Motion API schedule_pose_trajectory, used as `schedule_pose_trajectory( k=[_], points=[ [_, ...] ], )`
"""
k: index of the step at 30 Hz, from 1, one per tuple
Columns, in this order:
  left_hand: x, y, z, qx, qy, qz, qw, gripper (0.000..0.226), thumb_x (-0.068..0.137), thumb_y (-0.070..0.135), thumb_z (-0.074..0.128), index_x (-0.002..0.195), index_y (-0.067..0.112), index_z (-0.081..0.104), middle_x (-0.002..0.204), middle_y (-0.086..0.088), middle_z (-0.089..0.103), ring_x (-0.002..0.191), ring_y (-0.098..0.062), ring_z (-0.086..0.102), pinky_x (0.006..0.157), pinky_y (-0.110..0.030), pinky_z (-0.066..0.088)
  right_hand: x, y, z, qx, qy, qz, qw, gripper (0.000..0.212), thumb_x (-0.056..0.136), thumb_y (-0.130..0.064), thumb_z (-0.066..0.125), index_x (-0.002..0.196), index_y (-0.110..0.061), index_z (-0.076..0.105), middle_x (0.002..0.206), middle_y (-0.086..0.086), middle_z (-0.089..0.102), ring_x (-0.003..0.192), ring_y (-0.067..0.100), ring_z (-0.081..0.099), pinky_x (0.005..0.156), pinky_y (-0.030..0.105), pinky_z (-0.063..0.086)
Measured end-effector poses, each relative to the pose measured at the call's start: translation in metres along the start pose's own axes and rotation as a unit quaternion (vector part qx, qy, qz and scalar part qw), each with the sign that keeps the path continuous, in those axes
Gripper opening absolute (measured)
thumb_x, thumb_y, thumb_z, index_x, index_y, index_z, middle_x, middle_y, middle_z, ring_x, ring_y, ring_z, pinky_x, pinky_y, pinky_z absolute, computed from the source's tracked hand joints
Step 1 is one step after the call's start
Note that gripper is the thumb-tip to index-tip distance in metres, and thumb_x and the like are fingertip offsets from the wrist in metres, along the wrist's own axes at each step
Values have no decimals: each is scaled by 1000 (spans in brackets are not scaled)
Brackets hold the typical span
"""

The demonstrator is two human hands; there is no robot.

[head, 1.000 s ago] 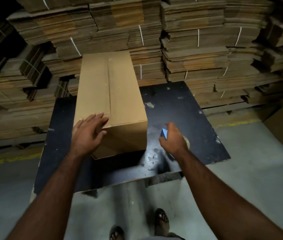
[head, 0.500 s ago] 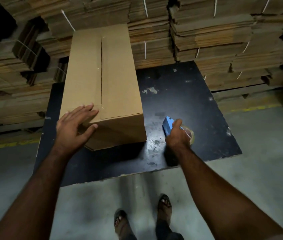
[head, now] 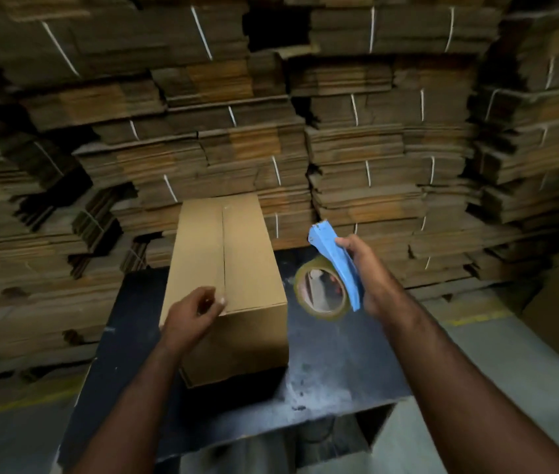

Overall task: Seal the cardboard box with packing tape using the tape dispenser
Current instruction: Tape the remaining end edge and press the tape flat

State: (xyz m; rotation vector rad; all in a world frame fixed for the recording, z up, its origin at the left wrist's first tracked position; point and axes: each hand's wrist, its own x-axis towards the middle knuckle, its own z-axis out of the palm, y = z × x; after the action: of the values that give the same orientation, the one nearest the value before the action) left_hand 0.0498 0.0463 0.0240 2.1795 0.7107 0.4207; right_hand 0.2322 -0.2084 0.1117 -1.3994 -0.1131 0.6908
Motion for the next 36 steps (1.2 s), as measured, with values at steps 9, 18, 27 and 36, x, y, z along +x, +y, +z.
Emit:
schedule_pose_trajectory(
  k=[9, 18, 27, 36],
  points=[
    [-25, 102, -54, -232, -69, -107, 964, 63, 99, 56, 40, 91, 4, 75, 82, -12, 72, 73, -24, 66, 69, -35, 50, -31, 21, 91, -25, -114, 23, 993, 44, 86, -41, 54, 101, -4, 70, 68, 8, 61, 47, 16, 52, 43, 23, 44],
    [-44, 79, -85, -253, -78, -205, 942, 46, 90, 56, 56, 82, 14, 75, 79, -2, 75, 70, -19, 68, 66, -31, 51, -34, 50, 131, -107, -164, 67, 978, 45, 82, -44, 57, 96, -4, 70, 75, 13, 68, 56, 22, 60, 57, 30, 49],
    [-30, 66, -81, -250, -23, -199, 947, 12, 90, 16, 64, 95, 7, 71, 86, -13, 76, 74, -25, 74, 63, -34, 56, -41, 45, 133, -409, -204, -141, 878, 72, 61, -81, 69, 110, -32, 53, 102, -1, 67, 88, 16, 67, 66, 36, 55],
    [-13, 61, -67, -179, 73, -144, 970, 10, 90, 14, 65, 85, 11, 73, 78, -12, 73, 64, -19, 63, 61, -30, 47, -28, 23, 117, -598, -149, -324, 718, 66, 71, -55, 77, 122, -34, 40, 103, -5, 63, 82, 16, 61, 64, 29, 54]
  ],
)
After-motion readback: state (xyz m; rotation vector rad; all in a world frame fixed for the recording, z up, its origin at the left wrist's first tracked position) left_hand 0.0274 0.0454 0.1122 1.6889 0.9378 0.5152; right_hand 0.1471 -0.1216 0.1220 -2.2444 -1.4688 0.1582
